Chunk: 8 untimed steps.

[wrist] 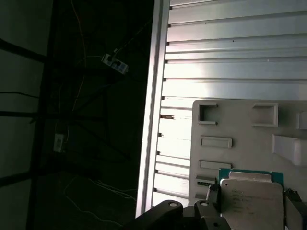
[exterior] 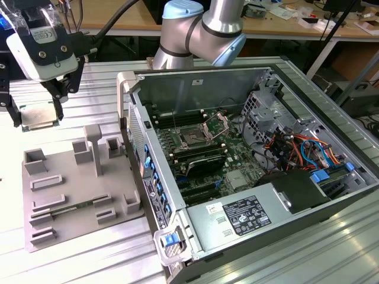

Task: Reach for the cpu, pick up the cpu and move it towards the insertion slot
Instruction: 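Pick up the cpu and move it towards the insertion slot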

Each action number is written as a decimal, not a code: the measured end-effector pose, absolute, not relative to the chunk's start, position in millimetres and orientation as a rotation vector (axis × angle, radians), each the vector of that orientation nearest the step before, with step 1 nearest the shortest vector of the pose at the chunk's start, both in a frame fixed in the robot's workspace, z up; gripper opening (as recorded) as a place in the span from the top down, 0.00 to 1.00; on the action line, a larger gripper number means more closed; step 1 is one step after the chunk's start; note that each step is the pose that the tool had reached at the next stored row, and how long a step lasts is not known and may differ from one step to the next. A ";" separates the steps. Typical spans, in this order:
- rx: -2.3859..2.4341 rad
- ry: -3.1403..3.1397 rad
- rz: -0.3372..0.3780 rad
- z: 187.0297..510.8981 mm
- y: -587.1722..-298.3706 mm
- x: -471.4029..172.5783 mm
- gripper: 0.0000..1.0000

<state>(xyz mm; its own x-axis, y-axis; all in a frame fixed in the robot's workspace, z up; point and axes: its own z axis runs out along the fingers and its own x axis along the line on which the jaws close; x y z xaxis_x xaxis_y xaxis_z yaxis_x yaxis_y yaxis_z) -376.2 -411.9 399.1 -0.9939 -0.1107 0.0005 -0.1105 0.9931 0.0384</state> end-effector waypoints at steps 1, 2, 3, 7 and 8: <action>0.174 -3.134 -0.060 399.1 -411.9 -375.2 0.45; 0.174 -3.134 -0.060 399.1 -411.9 -374.6 0.45; 0.174 -3.134 -0.060 399.1 -412.0 -374.0 0.45; 0.174 -3.134 -0.060 399.1 -411.9 -370.8 0.45; 0.174 -3.134 -0.060 399.1 -411.9 -370.2 0.45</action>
